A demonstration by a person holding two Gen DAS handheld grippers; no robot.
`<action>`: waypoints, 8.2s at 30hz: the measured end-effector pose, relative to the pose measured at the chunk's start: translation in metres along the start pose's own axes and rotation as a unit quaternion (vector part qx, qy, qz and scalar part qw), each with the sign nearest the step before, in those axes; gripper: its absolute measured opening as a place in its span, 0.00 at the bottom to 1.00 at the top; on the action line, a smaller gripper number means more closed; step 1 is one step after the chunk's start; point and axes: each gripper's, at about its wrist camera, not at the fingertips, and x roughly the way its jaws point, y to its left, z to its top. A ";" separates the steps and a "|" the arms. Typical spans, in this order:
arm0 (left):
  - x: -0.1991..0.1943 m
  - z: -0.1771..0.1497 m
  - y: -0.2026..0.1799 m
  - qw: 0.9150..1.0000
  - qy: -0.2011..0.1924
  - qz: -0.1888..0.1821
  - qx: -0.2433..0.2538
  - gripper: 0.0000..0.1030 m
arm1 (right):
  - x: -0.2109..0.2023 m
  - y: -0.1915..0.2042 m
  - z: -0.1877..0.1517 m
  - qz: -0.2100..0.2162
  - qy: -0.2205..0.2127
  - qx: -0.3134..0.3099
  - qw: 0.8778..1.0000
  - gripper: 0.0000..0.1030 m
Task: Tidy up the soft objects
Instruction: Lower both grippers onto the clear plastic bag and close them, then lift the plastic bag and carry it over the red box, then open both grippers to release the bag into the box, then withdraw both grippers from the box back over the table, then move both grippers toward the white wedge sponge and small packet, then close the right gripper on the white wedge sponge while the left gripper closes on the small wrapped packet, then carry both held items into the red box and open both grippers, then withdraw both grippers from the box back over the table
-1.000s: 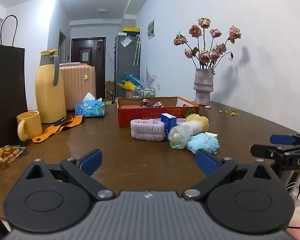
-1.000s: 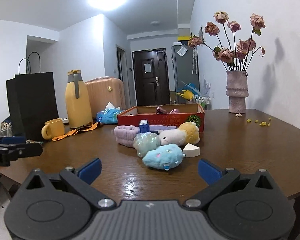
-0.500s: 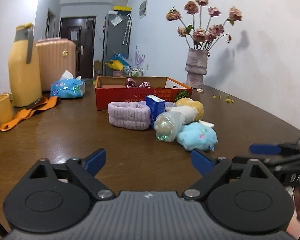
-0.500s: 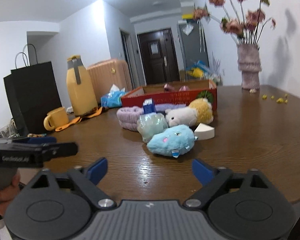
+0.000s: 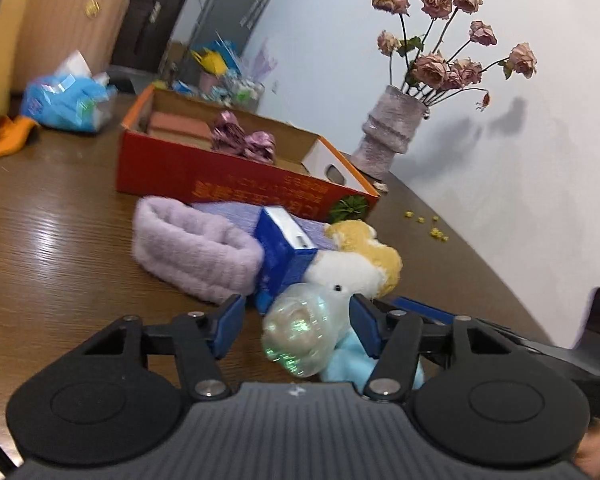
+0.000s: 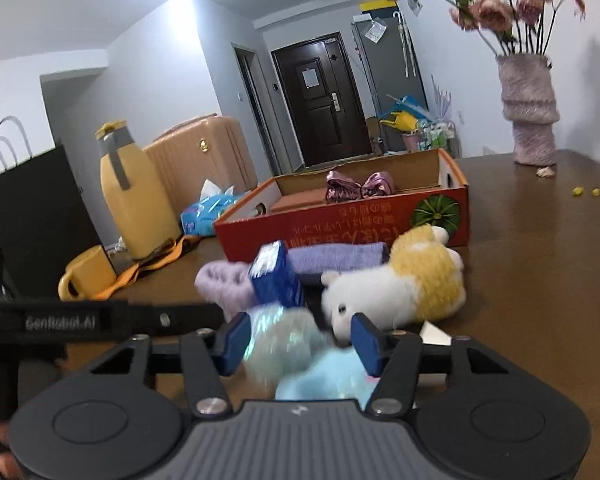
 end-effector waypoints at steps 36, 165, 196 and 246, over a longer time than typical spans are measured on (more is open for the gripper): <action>-0.106 -0.023 -0.077 0.990 -0.090 -0.050 0.099 0.07 | -0.117 0.046 -0.005 0.050 -0.106 -0.017 0.993 0.11; 0.085 0.089 0.073 0.989 0.040 0.120 0.083 0.46 | 0.018 -0.054 -0.011 -0.156 0.022 0.021 0.987 0.61; -0.037 0.075 0.050 0.984 -0.064 0.144 0.087 0.14 | -0.054 -0.010 0.006 -0.143 -0.044 -0.022 0.988 0.21; 0.023 0.215 0.052 0.970 -0.059 0.161 0.173 0.66 | 0.106 -0.067 0.257 -0.106 0.039 -0.041 0.993 0.44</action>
